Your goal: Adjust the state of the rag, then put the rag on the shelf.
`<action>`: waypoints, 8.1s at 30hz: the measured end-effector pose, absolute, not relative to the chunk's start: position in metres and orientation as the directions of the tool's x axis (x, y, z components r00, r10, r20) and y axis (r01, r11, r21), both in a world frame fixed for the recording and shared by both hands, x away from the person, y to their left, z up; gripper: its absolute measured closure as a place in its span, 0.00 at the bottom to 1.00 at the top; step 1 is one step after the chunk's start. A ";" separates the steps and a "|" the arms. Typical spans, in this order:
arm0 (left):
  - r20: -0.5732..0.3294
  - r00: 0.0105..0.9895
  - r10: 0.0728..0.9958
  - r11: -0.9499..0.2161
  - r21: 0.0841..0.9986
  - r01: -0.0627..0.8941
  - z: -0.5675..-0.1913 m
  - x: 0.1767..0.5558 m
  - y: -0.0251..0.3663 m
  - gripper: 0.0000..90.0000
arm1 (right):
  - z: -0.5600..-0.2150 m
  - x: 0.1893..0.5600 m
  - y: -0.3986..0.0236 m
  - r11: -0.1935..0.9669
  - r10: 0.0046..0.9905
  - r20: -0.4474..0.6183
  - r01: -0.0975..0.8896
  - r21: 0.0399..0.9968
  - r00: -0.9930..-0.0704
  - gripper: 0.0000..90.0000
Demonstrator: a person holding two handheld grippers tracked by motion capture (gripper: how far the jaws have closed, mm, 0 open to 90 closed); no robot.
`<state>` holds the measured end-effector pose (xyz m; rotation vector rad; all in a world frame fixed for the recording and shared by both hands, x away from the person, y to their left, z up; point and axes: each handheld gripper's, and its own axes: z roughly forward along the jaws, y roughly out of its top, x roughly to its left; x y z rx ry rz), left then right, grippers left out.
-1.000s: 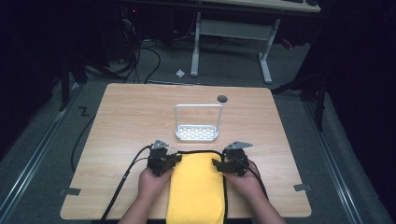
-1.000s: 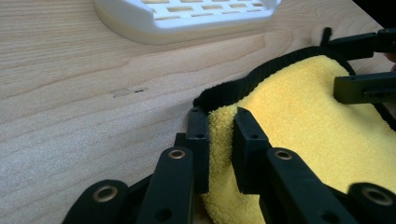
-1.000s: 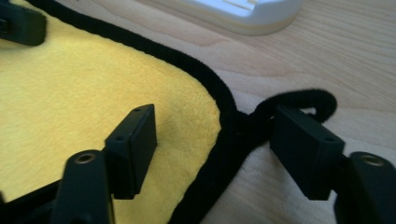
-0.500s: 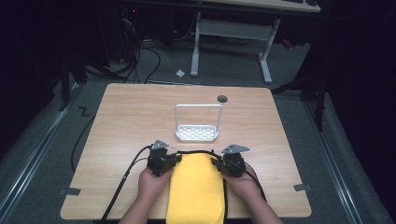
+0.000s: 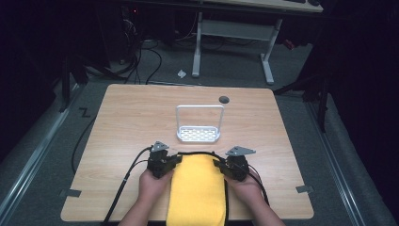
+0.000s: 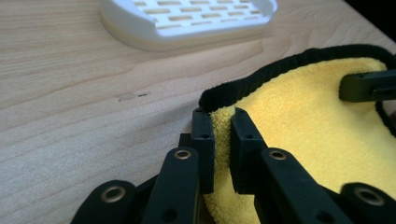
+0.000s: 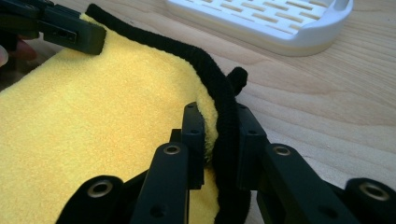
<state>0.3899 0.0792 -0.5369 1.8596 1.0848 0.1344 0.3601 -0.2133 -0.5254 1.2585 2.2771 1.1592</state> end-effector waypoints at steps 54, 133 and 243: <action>-0.196 0.673 0.713 -0.048 0.944 0.326 -0.414 0.377 0.090 0.92 | -0.428 0.351 -0.205 0.231 0.826 -0.041 0.272 0.934 -0.561 0.87; -0.051 0.653 0.756 -0.083 0.981 0.173 -0.324 0.502 0.073 0.91 | -0.317 0.471 -0.216 0.177 0.874 -0.094 0.131 0.975 -0.477 0.87; -0.134 0.583 0.802 -0.170 0.883 0.437 -0.442 0.496 0.125 0.55 | -0.421 0.493 -0.275 0.164 0.873 0.082 0.447 0.879 -0.481 0.56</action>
